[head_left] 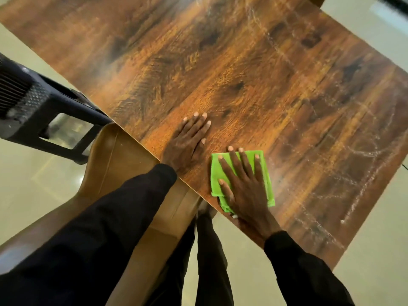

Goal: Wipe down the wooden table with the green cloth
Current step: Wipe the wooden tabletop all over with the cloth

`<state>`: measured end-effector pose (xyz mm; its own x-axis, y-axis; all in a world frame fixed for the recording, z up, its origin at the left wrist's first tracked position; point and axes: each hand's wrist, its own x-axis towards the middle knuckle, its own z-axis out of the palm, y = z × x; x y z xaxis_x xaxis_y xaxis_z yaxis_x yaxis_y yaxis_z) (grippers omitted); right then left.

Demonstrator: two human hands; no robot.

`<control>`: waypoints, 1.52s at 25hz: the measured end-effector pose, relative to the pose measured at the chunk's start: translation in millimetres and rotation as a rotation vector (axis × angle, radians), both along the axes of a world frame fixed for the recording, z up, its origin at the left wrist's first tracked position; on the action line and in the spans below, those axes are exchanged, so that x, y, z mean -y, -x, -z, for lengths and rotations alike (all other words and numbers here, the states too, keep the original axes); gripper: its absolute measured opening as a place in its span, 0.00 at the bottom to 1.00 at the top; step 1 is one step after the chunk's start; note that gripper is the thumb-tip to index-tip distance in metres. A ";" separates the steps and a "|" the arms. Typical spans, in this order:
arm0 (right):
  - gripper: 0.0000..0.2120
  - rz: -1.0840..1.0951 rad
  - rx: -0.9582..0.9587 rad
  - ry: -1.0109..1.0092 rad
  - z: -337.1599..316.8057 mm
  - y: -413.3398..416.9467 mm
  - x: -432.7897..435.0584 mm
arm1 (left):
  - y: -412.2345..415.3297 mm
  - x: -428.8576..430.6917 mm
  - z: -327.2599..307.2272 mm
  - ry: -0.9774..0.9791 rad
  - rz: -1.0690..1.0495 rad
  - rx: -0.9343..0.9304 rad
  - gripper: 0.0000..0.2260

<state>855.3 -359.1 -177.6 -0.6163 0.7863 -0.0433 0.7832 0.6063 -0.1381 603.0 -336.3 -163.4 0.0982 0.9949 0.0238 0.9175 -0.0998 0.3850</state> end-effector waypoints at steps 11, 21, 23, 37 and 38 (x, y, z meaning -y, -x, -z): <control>0.31 0.121 0.004 0.061 -7.5 11.2 45.3 | -12.9 12.8 0.0 -0.050 -0.014 -0.002 0.22; 0.31 0.341 0.010 0.019 -12.6 1.5 -9.4 | -12.1 13.2 6.4 -0.073 -0.007 -0.017 0.22; 0.31 0.183 0.012 0.042 -6.7 1.7 18.3 | -12.5 12.9 6.3 -0.072 -0.003 -0.021 0.22; 0.31 0.151 0.002 0.049 -4.7 -42.1 37.8 | -65.6 29.8 11.5 0.038 -0.017 -0.085 0.26; 0.31 0.097 0.002 0.057 -6.9 -54.4 65.7 | -70.1 32.1 9.9 0.035 -0.012 -0.078 0.27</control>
<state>909.7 -424.8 -170.7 -0.5369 0.8388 -0.0909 0.8384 0.5184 -0.1681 673.1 -368.4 -173.3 0.0862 0.9961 -0.0182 0.9461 -0.0762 0.3149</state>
